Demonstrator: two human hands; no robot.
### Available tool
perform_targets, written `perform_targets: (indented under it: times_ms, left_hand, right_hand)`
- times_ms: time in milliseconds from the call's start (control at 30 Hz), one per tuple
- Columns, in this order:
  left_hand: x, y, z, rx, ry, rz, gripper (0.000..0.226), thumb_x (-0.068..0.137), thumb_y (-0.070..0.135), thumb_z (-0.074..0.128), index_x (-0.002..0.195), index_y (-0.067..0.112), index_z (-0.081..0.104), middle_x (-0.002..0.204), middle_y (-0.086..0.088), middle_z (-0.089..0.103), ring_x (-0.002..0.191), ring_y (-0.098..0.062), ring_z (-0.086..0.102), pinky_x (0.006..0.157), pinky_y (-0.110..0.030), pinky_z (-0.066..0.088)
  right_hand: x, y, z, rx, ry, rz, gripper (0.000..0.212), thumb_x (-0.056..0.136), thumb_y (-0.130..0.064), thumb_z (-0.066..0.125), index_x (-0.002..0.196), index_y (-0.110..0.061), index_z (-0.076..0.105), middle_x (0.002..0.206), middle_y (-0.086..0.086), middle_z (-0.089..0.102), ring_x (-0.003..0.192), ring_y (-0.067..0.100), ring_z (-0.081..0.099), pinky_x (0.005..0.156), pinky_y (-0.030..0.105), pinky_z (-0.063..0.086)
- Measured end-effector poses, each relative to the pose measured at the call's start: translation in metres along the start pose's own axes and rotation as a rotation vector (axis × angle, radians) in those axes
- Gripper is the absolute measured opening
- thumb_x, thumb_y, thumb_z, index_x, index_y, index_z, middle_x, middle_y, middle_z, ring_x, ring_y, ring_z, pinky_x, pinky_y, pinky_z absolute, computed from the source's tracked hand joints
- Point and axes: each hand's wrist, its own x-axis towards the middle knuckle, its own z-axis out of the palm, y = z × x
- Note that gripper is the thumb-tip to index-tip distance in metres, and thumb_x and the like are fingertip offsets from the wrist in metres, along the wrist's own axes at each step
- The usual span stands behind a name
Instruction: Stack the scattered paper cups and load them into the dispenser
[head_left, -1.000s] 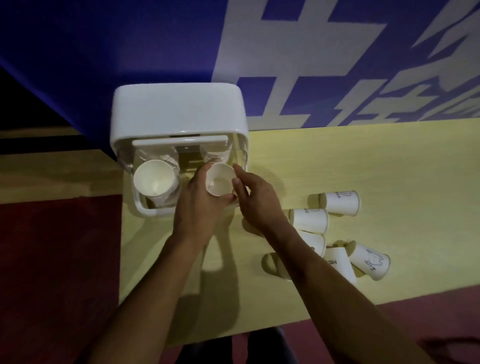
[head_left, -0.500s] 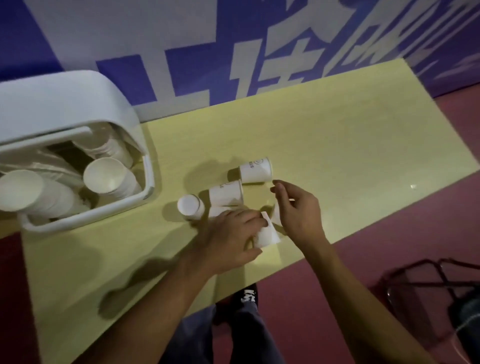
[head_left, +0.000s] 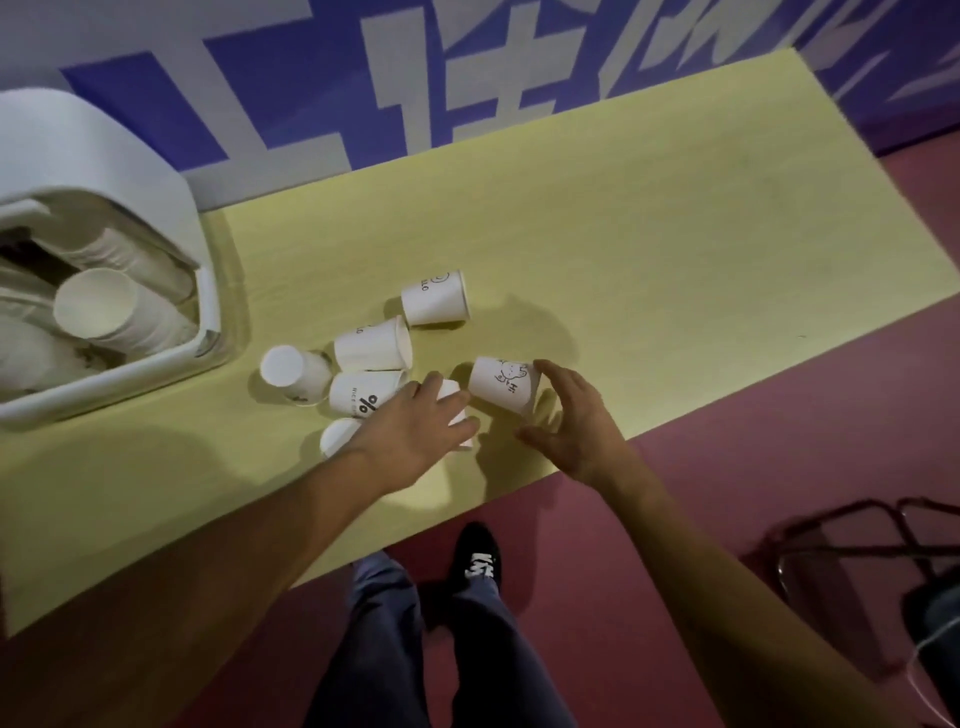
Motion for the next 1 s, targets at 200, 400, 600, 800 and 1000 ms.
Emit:
perform_targets:
  times_ms: [200, 400, 600, 800, 1000]
  left_hand:
    - [0.001, 0.000, 0.006, -0.088, -0.042, -0.060, 0.085, 0.090, 0.011, 0.068, 0.156, 0.028, 0.016, 0.166, -0.013, 0.011, 0.142, -0.041, 0.025, 0.106, -0.044, 0.043]
    - [-0.006, -0.004, 0.017, 0.028, -0.081, -0.046, 0.083, 0.092, 0.006, 0.064, 0.155, 0.024, 0.013, 0.168, -0.016, -0.005, 0.145, -0.047, 0.019, 0.104, -0.041, 0.044]
    - [-0.001, -0.012, 0.005, 0.008, -0.078, -0.038, 0.084, 0.086, 0.000, 0.065, 0.153, 0.022, 0.019, 0.163, -0.018, 0.009, 0.128, -0.042, 0.038, 0.089, -0.039, 0.047]
    - [0.007, -0.011, 0.007, -0.312, -0.007, -0.068, 0.076, 0.089, 0.059, 0.060, 0.147, 0.021, 0.031, 0.145, -0.008, 0.038, 0.111, -0.029, 0.052, 0.085, -0.040, 0.048]
    - [0.008, 0.010, 0.021, -0.730, 0.048, -0.242, 0.088, 0.088, 0.066, 0.060, 0.154, 0.021, 0.023, 0.144, -0.002, 0.044, 0.126, -0.025, 0.051, 0.099, -0.042, 0.048]
  right_hand:
    - [0.019, 0.007, 0.009, -0.021, 0.020, -0.024, 0.090, 0.073, -0.019, 0.090, 0.151, -0.012, 0.045, 0.149, 0.009, 0.051, 0.133, 0.033, 0.048, 0.109, 0.041, 0.041]
    - [0.022, 0.009, 0.019, -0.068, 0.045, -0.015, 0.105, 0.069, -0.049, 0.090, 0.154, -0.018, 0.039, 0.151, 0.003, 0.050, 0.136, 0.028, 0.044, 0.109, 0.045, 0.042]
    - [0.019, 0.004, 0.031, -0.010, 0.182, -0.011, 0.084, 0.080, -0.046, 0.082, 0.146, -0.009, 0.044, 0.135, 0.011, 0.059, 0.125, 0.033, 0.051, 0.098, 0.045, 0.047]
    - [0.007, 0.003, 0.008, 0.094, 0.317, -0.146, 0.080, 0.079, -0.040, 0.084, 0.142, -0.010, 0.046, 0.128, 0.005, 0.052, 0.110, 0.021, 0.056, 0.084, 0.040, 0.056]
    - [-0.005, 0.000, -0.007, 0.013, 0.247, -0.207, 0.089, 0.080, -0.063, 0.073, 0.150, -0.015, 0.046, 0.129, 0.002, 0.052, 0.116, 0.020, 0.054, 0.084, 0.038, 0.055]
